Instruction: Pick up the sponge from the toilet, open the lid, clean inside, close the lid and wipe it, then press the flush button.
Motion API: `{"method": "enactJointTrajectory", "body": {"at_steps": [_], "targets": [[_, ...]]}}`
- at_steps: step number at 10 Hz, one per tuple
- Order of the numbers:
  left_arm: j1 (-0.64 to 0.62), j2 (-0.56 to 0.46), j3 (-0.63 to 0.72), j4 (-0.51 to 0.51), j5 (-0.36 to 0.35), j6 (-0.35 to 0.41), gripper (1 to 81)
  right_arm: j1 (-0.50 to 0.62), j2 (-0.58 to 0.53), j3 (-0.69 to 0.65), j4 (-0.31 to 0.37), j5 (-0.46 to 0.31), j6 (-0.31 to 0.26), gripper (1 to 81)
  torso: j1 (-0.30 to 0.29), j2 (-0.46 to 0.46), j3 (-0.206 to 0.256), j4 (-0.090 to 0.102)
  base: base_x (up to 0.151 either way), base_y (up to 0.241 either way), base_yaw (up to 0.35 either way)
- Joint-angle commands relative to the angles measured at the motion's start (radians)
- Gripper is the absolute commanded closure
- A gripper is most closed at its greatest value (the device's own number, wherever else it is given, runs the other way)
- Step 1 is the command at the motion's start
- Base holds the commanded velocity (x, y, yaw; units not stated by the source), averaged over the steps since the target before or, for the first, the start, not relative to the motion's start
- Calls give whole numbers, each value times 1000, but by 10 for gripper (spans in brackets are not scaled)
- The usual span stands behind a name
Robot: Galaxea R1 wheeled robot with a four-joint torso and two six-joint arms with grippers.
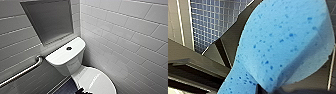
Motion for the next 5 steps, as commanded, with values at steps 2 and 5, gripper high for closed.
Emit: {"method": "enactJointTrajectory", "body": {"at_steps": [2,5], "targets": [[-101,41,-8,-12,-7,-5,10,-5,-28,15,-22,-55,5,811,0,0,0,0,0,0,0],[-114,49,0,-18,-20,-40,10,-3,-25,12,-20,-55,6,811,0,0,0,0,0,0,0]]}}
